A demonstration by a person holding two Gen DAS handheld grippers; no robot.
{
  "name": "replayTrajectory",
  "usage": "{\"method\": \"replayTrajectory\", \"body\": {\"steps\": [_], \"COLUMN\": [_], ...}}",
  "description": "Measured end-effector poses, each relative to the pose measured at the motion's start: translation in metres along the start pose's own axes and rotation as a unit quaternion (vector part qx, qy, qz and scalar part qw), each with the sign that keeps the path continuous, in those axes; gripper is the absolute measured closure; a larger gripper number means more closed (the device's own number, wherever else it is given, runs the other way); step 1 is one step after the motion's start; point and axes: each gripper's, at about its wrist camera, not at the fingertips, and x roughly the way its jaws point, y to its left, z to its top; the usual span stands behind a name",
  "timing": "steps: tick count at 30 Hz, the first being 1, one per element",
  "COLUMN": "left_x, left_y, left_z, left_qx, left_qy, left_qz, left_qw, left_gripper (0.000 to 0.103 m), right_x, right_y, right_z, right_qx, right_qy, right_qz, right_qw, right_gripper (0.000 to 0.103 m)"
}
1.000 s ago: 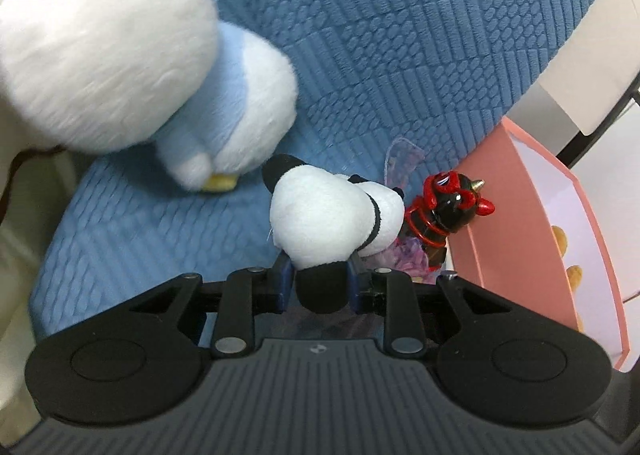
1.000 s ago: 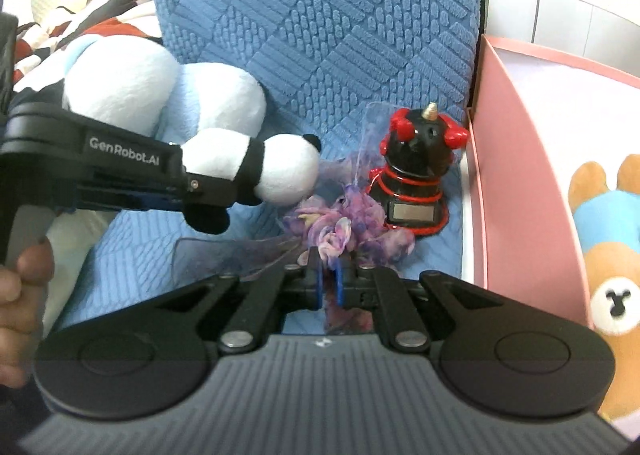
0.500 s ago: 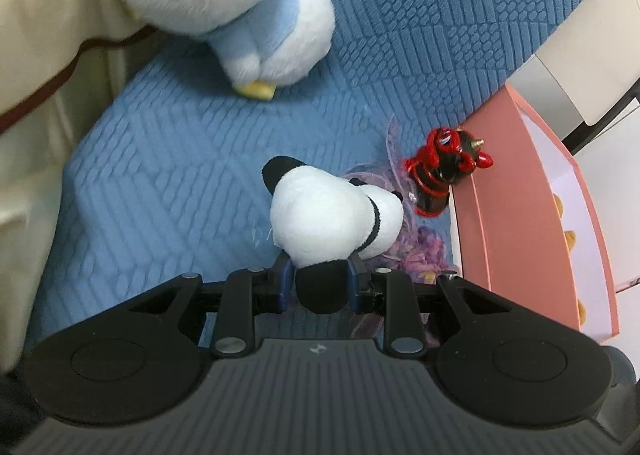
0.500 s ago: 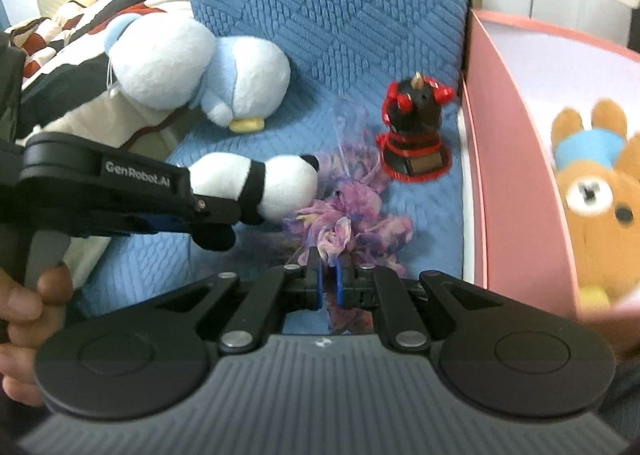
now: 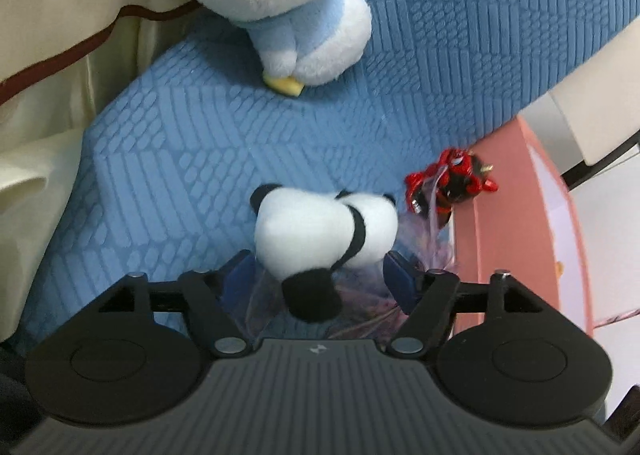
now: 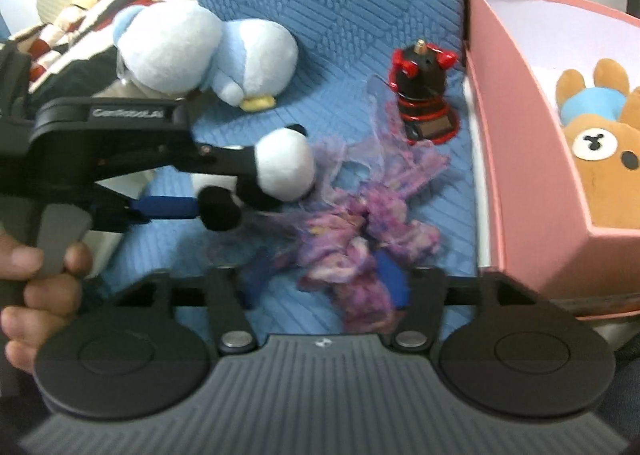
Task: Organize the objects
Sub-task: 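Lift the panda and scarf and carry both toward the pink box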
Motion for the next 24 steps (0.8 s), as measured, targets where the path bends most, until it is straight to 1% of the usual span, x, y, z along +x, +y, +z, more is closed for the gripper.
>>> {"method": "replayTrajectory", "body": {"steps": [3,6,8,12,13,15,18,21,22,24], "left_x": [0.002,0.007,0.010,0.013,0.014,0.015,0.018,0.022,0.024,0.027], "left_y": [0.003,0.006,0.012,0.028,0.030,0.033,0.033,0.035,0.036,0.036], "left_z": [0.005,0.008,0.010,0.015,0.016,0.017,0.019,0.019,0.020,0.020], "left_qx": [-0.010,-0.020,-0.040,-0.102,-0.112,-0.124,-0.125,-0.129,-0.133,-0.142], "left_qy": [-0.003,0.003,0.010,0.012,0.012,0.011,0.014,0.015,0.016,0.021], "left_qz": [0.003,0.008,0.003,-0.051,-0.055,-0.056,-0.050,-0.046,-0.046,-0.054], "left_qw": [0.9999,0.9998,0.9992,0.9934,0.9921,0.9907,0.9908,0.9904,0.9899,0.9882], "left_gripper": [0.026,0.025,0.025,0.025,0.025,0.025,0.025,0.025,0.025,0.025], "right_x": [0.002,0.006,0.010,0.026,0.031,0.040,0.048,0.054,0.054,0.055], "right_y": [0.005,0.008,0.008,0.000,-0.002,-0.005,-0.006,-0.008,-0.008,-0.005], "right_z": [0.000,0.003,0.006,0.012,0.013,0.013,0.010,0.009,0.009,0.008], "right_qx": [-0.014,-0.027,-0.034,-0.022,-0.019,-0.017,-0.016,-0.009,-0.009,-0.020], "right_qy": [-0.007,-0.021,-0.026,-0.012,-0.007,0.001,0.011,0.025,0.022,0.021], "right_qz": [-0.008,-0.040,-0.057,-0.069,-0.071,-0.078,-0.086,-0.078,-0.076,-0.081], "right_qw": [1.000,0.999,0.997,0.997,0.997,0.997,0.996,0.997,0.997,0.996], "right_gripper": [0.025,0.025,0.025,0.025,0.025,0.025,0.025,0.025,0.023,0.023]}}
